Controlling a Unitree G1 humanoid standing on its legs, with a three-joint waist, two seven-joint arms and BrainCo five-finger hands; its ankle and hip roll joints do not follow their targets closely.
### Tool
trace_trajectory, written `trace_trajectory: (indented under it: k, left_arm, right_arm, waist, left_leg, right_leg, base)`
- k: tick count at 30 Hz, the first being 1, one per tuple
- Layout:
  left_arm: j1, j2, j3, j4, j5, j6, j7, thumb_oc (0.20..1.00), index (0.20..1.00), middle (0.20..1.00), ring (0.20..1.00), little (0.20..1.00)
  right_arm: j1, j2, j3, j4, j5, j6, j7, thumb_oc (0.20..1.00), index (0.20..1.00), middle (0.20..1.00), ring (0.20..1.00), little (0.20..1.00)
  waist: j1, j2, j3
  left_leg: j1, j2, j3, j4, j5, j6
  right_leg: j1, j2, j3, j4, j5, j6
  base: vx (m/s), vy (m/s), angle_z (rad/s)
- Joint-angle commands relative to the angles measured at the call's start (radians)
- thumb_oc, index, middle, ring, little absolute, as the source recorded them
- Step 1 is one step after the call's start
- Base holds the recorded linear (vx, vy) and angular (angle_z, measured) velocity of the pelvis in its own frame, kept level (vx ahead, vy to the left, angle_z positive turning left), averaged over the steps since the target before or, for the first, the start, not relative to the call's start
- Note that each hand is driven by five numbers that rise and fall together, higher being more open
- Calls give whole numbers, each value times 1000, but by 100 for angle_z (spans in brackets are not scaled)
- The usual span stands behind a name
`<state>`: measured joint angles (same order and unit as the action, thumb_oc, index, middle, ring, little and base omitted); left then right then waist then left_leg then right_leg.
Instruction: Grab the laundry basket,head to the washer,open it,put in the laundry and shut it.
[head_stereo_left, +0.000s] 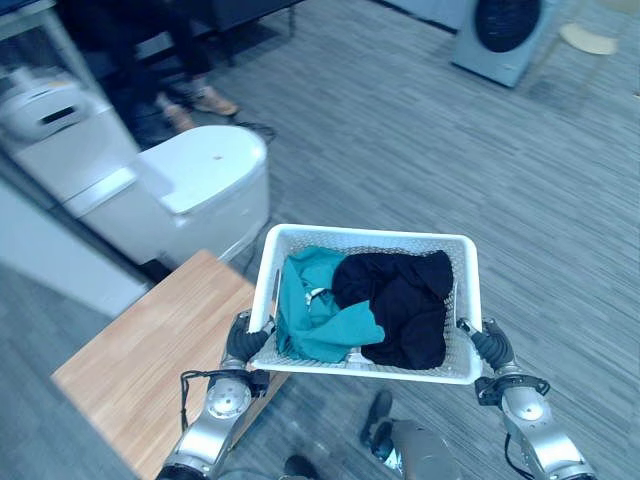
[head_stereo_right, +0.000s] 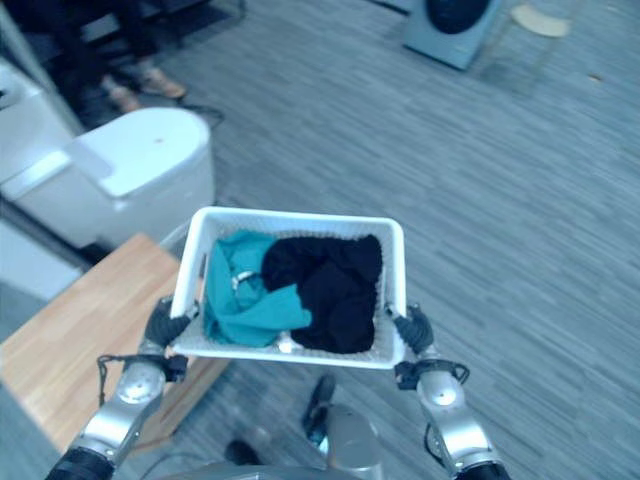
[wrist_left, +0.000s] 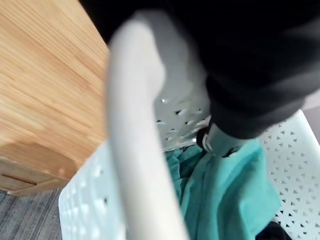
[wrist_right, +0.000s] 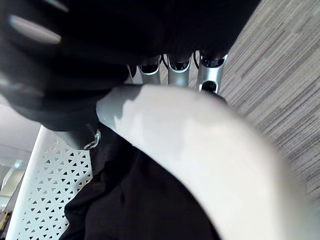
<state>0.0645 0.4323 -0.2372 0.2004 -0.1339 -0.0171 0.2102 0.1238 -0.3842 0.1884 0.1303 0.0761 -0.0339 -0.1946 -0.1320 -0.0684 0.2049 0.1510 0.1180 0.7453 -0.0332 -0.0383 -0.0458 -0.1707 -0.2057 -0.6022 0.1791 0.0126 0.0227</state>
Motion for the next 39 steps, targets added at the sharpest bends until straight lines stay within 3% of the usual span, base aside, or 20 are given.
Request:
trace_trajectory:
  k: [1, 3, 5, 6, 7, 9, 10, 13, 16, 19, 24, 25, 26, 27, 31, 33, 34, 35, 37, 39]
  left_arm:
    - [-44, -50, -23, -97, -9, -114, -98, 200, 200, 200, 200, 200]
    - [-27, -60, -27, -98, -15, -114, -105, 200, 200, 200, 200, 200]
    - [-25, -73, -39, -97, -30, -114, -94, 200, 200, 200, 200, 200]
    - [-17, -75, -44, -96, -32, -111, -91, 200, 200, 200, 200, 200]
    - [-3, -79, -46, -99, -33, -112, -87, 200, 200, 200, 200, 200]
    - [9, -85, -54, -97, -29, -112, -89, 200, 200, 200, 200, 200]
    - [8, -86, -54, -94, -28, -110, -91, 200, 200, 200, 200, 200]
    - [0, -89, -52, -93, -21, -103, -92, 200, 200, 200, 200, 200]
    - [-3, -93, -55, -91, -10, -98, -94, 200, 200, 200, 200, 200]
    - [23, -85, -54, -91, 0, -96, -108, 200, 200, 200, 200, 200]
    - [25, -77, -47, -98, -1, -98, -107, 200, 200, 200, 200, 200]
    - [29, -63, -38, -102, -4, -93, -113, 200, 200, 200, 200, 200]
    - [27, -46, -14, -107, -6, -92, -96, 200, 200, 200, 200, 200]
    - [27, -45, -13, -107, -7, -92, -97, 200, 200, 200, 200, 200]
    - [36, -35, 8, -120, -21, -97, -88, 200, 200, 200, 200, 200]
    - [37, -36, 16, -119, -20, -97, -86, 200, 200, 200, 200, 200]
    - [37, -37, 17, -119, -20, -97, -86, 200, 200, 200, 200, 200]
    - [31, -43, 23, -111, -9, -102, -91, 200, 200, 200, 200, 200]
    - [28, -48, 21, -110, 4, -112, -102, 200, 200, 200, 200, 200]
    - [34, -65, 14, -101, -6, -112, -97, 200, 200, 200, 200, 200]
  right_arm:
    - [-65, -12, -20, -115, 50, -123, 57, 200, 200, 200, 200, 200]
    - [-64, -29, -22, -122, 62, -125, 52, 200, 200, 200, 200, 200]
    - [-88, -54, -13, -114, 73, -125, 47, 200, 200, 200, 200, 200]
    - [-91, -62, -8, -116, 71, -117, 50, 200, 200, 200, 200, 200]
    - [-95, -66, 2, -121, 73, -113, 55, 200, 200, 200, 200, 200]
    - [-90, -69, 7, -120, 74, -110, 70, 200, 200, 200, 200, 200]
    - [-88, -69, 8, -116, 75, -109, 70, 200, 200, 200, 200, 200]
    - [-87, -66, 3, -107, 77, -107, 61, 200, 200, 200, 200, 200]
    - [-77, -59, -6, -109, 84, -109, 56, 200, 200, 200, 200, 200]
    - [-73, -50, 3, -116, 73, -106, 86, 200, 200, 200, 200, 200]
    - [-83, -46, 8, -114, 78, -107, 95, 200, 200, 200, 200, 200]
    - [-97, -34, 16, -115, 94, -106, 110, 200, 200, 200, 200, 200]
    - [-120, -20, 30, -117, 82, -101, 121, 200, 200, 200, 200, 200]
    - [-122, -19, 31, -117, 82, -101, 121, 200, 200, 200, 200, 200]
    - [-143, -13, 38, -127, 98, -97, 123, 200, 200, 200, 200, 200]
    - [-139, -10, 33, -124, 105, -98, 122, 200, 200, 200, 200, 200]
    - [-140, -11, 33, -125, 105, -99, 123, 200, 200, 200, 200, 200]
    - [-121, -7, 21, -126, 104, -101, 123, 200, 200, 200, 200, 200]
    - [-84, -15, 0, -138, 97, -106, 130, 200, 200, 200, 200, 200]
    - [-66, -21, -6, -132, 98, -108, 128, 200, 200, 200, 200, 200]
  waist:
    - [-16, 26, -60]
    - [-16, 27, -59]
    - [1, 36, -44]
    - [11, 36, -40]
    - [30, 37, -36]
    - [66, 16, -29]
    - [77, 17, -22]
    - [100, 27, -1]
    - [113, 39, 12]
    - [110, 39, -13]
    - [118, 36, -24]
    - [121, 32, -33]
    - [119, 33, -29]
    - [127, 31, -33]
    - [107, 45, -8]
    - [100, 49, -2]
    - [96, 48, 1]
    - [76, 46, 11]
    - [53, 39, -1]
    - [49, 52, -10]
  left_leg:
    - [-25, 9, -148, 137, -118, 21]
    - [-43, 60, -143, 283, -130, 4]
    - [-87, 96, -229, 427, -66, -34]
    - [-114, 77, -301, 457, -72, -25]
    - [-152, 21, -394, 458, -103, -4]
    - [-233, -81, -515, 354, -119, 29]
    - [-266, -101, -553, 341, -108, 27]
    - [-370, -136, -617, 280, -8, 12]
    - [-403, -136, -615, 234, 56, 0]
    - [-322, -142, -602, 195, 12, 36]
    - [-315, -138, -582, 195, 3, 44]
    - [-287, -136, -554, 200, -27, 62]
    - [-211, -130, -504, 176, -75, 89]
    - [-214, -129, -494, 172, -71, 90]
    - [-126, -114, -458, 114, -102, 85]
    - [-88, -114, -475, 100, -126, 79]
    - [-92, -113, -467, 97, -112, 80]
    - [-41, -112, -496, 86, -137, 61]
    - [14, -105, -537, 100, -184, 43]
    - [13, -66, -550, 157, -157, 20]
  right_leg:
    - [47, 44, 172, -67, -66, 86]
    - [77, 80, 222, -101, -81, 61]
    - [107, 129, 272, -116, -106, 33]
    - [122, 143, 297, -124, -111, 26]
    - [135, 154, 334, -127, -115, 25]
    - [157, 150, 412, -146, -95, 38]
    - [170, 159, 432, -148, -99, 39]
    - [207, 192, 489, -163, -107, 31]
    - [243, 216, 533, -158, -133, 18]
    - [289, 206, 586, -135, -174, 37]
    - [284, 199, 606, -122, -176, 44]
    - [276, 185, 622, -61, -186, 61]
    - [183, 165, 600, 90, -134, 120]
    - [170, 166, 610, 100, -135, 120]
    - [0, 140, 494, 28, -69, 115]
    - [-28, 135, 476, -6, -62, 124]
    - [-29, 135, 467, -14, -46, 119]
    - [-85, 120, 450, -109, -3, 135]
    - [-70, 107, 482, -130, 31, 135]
    - [-50, 118, 482, -104, 34, 110]
  base:
    - [194, -266, -82]
    - [199, -249, -96]
    - [195, -188, -91]
    - [229, -97, -169]
    - [164, -34, -176]
    - [210, -5, -139]
    - [269, -26, -133]
    - [194, -29, -83]
    - [211, 52, -55]
    - [326, 169, -57]
    - [149, 74, -59]
    - [472, 155, -25]
    - [463, 155, -30]
    - [334, 72, -103]
    - [191, -43, -79]
    - [234, -50, -21]
    - [444, -187, 22]
    - [420, -240, 63]
    - [643, -345, 83]
    - [370, -250, 87]
